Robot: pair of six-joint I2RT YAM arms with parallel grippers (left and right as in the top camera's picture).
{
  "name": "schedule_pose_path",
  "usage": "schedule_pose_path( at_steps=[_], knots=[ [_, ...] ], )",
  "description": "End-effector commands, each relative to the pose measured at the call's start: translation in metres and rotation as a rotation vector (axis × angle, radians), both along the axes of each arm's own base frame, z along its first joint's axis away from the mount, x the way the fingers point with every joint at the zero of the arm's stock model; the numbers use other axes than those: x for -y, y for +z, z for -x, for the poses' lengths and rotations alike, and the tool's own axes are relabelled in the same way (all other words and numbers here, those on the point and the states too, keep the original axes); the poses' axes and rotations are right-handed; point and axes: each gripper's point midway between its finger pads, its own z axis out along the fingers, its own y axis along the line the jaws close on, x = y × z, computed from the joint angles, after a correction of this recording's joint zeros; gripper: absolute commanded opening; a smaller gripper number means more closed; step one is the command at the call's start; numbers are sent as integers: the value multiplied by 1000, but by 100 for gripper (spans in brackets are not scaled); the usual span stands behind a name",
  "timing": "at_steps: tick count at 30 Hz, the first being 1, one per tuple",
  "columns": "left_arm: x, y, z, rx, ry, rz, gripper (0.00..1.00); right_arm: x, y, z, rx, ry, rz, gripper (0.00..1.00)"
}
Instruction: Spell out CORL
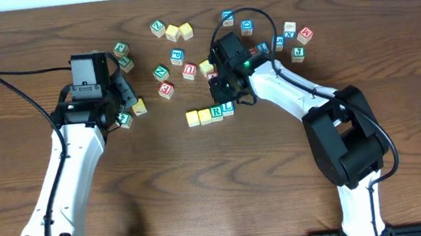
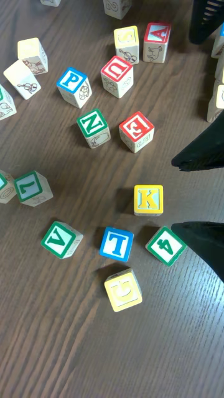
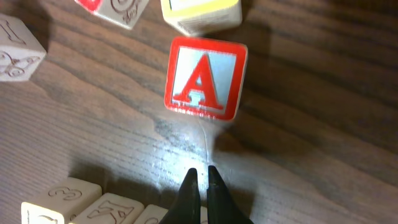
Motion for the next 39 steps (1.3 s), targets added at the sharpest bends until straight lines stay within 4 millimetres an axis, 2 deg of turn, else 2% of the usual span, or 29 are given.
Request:
schedule_pose_path(
  at_steps=[1, 16, 26, 30, 33, 36, 39],
  knots=[
    [-3, 2, -3, 3, 3, -18, 28, -2, 0, 0, -7, -4, 5, 1],
    [-3, 2, -3, 3, 2, -18, 28, 3, -4, 10, -48, 6, 31, 1],
    [-1, 2, -3, 2, -2, -14, 28, -6, 2, 9, -51, 20, -22, 1],
    [-1, -1, -3, -4, -3, -14, 28, -7, 16, 1, -25, 17, -43, 1],
    [7, -5, -3, -19, -31, 22, 28, -3, 38, -11, 19, 2, -65, 5],
    [24, -19, 1, -67, -79, 70, 27, 11, 60, -24, 49, -27, -75, 5],
    [45, -41, 9, -152, -99, 129, 23, 32, 68, -26, 29, -68, -68, 4]
  ],
)
